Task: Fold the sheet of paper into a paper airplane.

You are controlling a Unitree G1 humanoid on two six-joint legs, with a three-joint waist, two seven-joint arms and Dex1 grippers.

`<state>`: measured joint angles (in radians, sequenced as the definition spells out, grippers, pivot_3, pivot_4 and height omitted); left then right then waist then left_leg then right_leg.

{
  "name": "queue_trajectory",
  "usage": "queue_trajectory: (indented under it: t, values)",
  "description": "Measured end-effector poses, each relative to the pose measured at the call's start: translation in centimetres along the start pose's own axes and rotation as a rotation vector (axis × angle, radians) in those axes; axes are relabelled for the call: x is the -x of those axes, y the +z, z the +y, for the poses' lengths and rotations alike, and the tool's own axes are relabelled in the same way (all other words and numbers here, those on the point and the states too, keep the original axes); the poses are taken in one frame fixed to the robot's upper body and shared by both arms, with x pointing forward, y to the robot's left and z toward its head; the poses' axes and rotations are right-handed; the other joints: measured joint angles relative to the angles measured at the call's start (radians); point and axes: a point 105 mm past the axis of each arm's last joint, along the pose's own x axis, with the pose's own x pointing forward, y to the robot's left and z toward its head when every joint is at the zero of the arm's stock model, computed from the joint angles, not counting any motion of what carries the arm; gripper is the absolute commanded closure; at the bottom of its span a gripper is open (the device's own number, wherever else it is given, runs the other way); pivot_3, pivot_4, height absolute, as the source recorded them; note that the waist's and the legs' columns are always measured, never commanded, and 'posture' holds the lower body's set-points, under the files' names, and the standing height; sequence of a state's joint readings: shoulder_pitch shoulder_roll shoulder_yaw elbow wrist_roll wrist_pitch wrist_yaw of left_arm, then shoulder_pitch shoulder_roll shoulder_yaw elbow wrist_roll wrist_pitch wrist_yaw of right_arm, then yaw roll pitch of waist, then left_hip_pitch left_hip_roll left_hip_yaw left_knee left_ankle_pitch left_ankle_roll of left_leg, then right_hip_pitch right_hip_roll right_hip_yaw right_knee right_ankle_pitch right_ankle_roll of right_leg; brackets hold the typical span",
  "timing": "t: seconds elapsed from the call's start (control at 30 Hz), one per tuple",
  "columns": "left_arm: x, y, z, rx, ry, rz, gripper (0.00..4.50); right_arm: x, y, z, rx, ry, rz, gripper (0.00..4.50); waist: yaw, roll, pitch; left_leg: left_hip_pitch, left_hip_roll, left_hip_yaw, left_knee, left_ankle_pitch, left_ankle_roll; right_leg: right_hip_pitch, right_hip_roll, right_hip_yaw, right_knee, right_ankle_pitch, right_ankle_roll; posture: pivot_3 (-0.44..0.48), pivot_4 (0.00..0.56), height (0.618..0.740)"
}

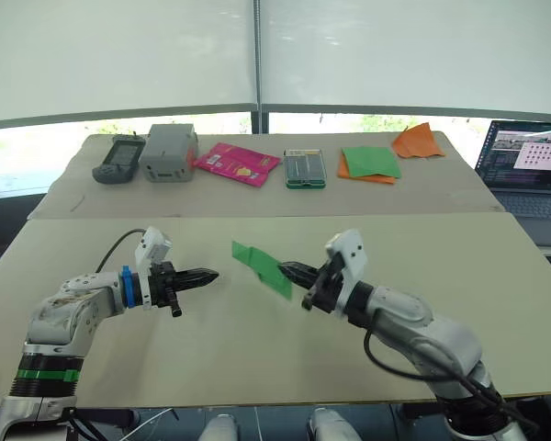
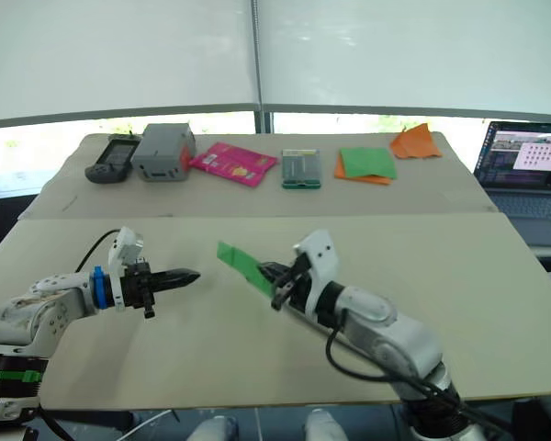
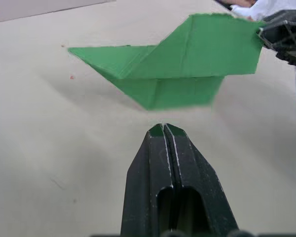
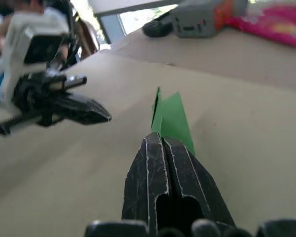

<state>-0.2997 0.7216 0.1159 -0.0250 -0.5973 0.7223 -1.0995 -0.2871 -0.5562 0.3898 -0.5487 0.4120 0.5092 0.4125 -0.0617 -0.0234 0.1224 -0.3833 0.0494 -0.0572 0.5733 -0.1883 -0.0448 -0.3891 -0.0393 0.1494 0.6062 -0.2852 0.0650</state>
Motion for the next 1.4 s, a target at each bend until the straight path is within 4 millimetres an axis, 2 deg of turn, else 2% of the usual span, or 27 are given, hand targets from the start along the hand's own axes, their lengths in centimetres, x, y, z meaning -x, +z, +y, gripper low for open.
queue_trajectory:
  t: [0.07, 0.13, 0.23, 0.3, 0.43, 0.6, 0.73, 0.83, 0.9, 1.0, 1.07, 1.2, 1.3, 1.4]
  values:
    - [0.3, 0.2, 0.0, 0.000, 0.001, 0.001, 4.50, 0.3, -1.3, 0.8, 0.250, 0.057, 0.049, 4.48, 0.001, -0.002, 0.001, 0.000, 0.000, 0.001, 0.000, 0.000, 0.000, 0.000, -0.001, 0.000, -0.001, 0.000, 0.000, 0.000, 0.150, 0.740]
    - [0.9, 0.4, 0.0, 0.004, 0.005, 0.004, 4.50, 0.8, -3.5, 1.4, 0.523, 0.134, 0.097, 4.48, 0.001, -0.003, 0.001, 0.001, 0.000, 0.001, 0.000, 0.000, 0.000, 0.000, -0.001, 0.000, -0.003, 0.000, 0.000, 0.000, 0.150, 0.740]
    - [1.5, 0.2, 0.0, 0.008, 0.002, 0.020, 4.50, 1.4, -6.4, 2.1, 0.785, 0.245, 0.128, 4.48, -0.001, -0.003, 0.002, 0.001, 0.000, 0.002, 0.000, 0.000, 0.000, 0.000, -0.001, 0.000, -0.003, 0.000, 0.000, 0.000, 0.150, 0.740]
    - [1.5, 0.1, -0.1, 0.010, -0.002, 0.023, 4.50, 1.6, -7.4, 2.5, 0.895, 0.306, 0.115, 4.48, -0.001, -0.003, 0.002, 0.001, 0.000, 0.002, 0.000, 0.000, 0.000, 0.000, -0.001, 0.000, -0.003, 0.000, 0.000, 0.000, 0.150, 0.740]
    - [1.3, 0.0, -0.1, 0.001, -0.008, 0.026, 4.50, 1.9, -8.8, 2.6, 0.925, 0.355, 0.113, 4.48, 0.001, -0.004, 0.002, 0.002, 0.000, 0.002, 0.001, 0.000, 0.000, 0.002, -0.001, 0.001, -0.003, 0.000, 0.000, 0.000, 0.150, 0.740]
    - [0.0, -1.0, -0.6, 0.002, -0.043, 0.032, 4.50, 1.6, -8.4, 2.1, 0.915, 0.329, 0.096, 2.94, 0.002, -0.005, 0.002, 0.002, -0.001, 0.002, 0.002, 0.000, 0.000, 0.003, -0.001, 0.001, 0.001, 0.001, 0.001, 0.000, 0.150, 0.740]
    - [-0.5, -1.5, -0.8, 0.006, -0.049, 0.043, 4.50, 2.3, -7.8, 1.3, 0.856, 0.293, 0.114, 1.57, 0.009, -0.005, 0.002, 0.003, -0.001, 0.002, 0.003, 0.001, 0.000, 0.003, -0.001, 0.001, 0.003, 0.001, 0.001, 0.000, 0.150, 0.740]
    - [-0.6, -1.6, -0.9, 0.002, -0.053, 0.041, 4.50, 2.7, -6.3, 1.4, 0.811, 0.296, 0.096, 1.57, 0.014, -0.005, 0.002, 0.004, -0.001, 0.002, 0.003, 0.001, 0.000, 0.003, -0.001, 0.001, 0.004, 0.001, 0.001, 0.000, 0.150, 0.740]
    - [-0.8, -1.7, -0.9, 0.001, -0.059, 0.040, 4.50, 2.4, -4.1, 1.1, 0.757, 0.249, 0.041, 1.57, 0.016, -0.005, 0.002, 0.004, -0.001, 0.002, 0.003, 0.001, 0.000, 0.003, -0.001, 0.001, 0.004, 0.001, 0.001, 0.000, 0.150, 0.740]
    - [-1.0, -1.8, -1.0, 0.002, -0.064, 0.040, 4.50, 1.5, -1.5, -0.3, 0.604, 0.130, -0.025, 2.40, 0.016, -0.006, 0.002, 0.004, -0.001, 0.001, 0.003, 0.001, 0.000, 0.003, 0.000, 0.001, 0.005, 0.001, 0.001, 0.000, 0.150, 0.740]
    - [-1.1, -1.9, -1.1, 0.002, -0.067, 0.040, 4.50, 0.8, -0.7, -1.7, 0.472, 0.050, -0.028, 3.12, 0.016, -0.006, 0.002, 0.004, -0.001, 0.001, 0.003, 0.001, 0.000, 0.003, -0.001, 0.001, 0.005, 0.001, 0.000, 0.000, 0.150, 0.740]
    - [-1.2, -2.0, -1.0, 0.002, -0.066, 0.043, 4.50, 0.1, -1.8, -3.2, 0.300, -0.001, 0.068, 4.49, 0.023, -0.006, 0.002, 0.004, -0.001, 0.001, 0.003, 0.001, 0.000, 0.003, -0.001, 0.001, 0.004, 0.001, 0.000, 0.000, 0.150, 0.740]
    - [-1.3, -2.0, -1.0, -0.006, -0.064, 0.039, 4.50, -0.1, -4.8, -3.4, 0.136, 0.012, 0.205, 4.49, 0.022, -0.006, 0.002, 0.004, -0.001, 0.001, 0.003, 0.001, 0.000, 0.003, -0.001, 0.001, 0.004, 0.001, 0.000, 0.000, 0.150, 0.740]
    - [-1.3, -2.0, -1.0, -0.006, -0.060, 0.038, 4.50, 0.0, -7.6, -2.8, 0.013, 0.051, 0.320, 4.49, 0.020, -0.006, 0.002, 0.003, -0.001, 0.001, 0.003, 0.001, 0.000, 0.003, -0.001, 0.001, 0.005, 0.001, 0.000, 0.000, 0.150, 0.740]
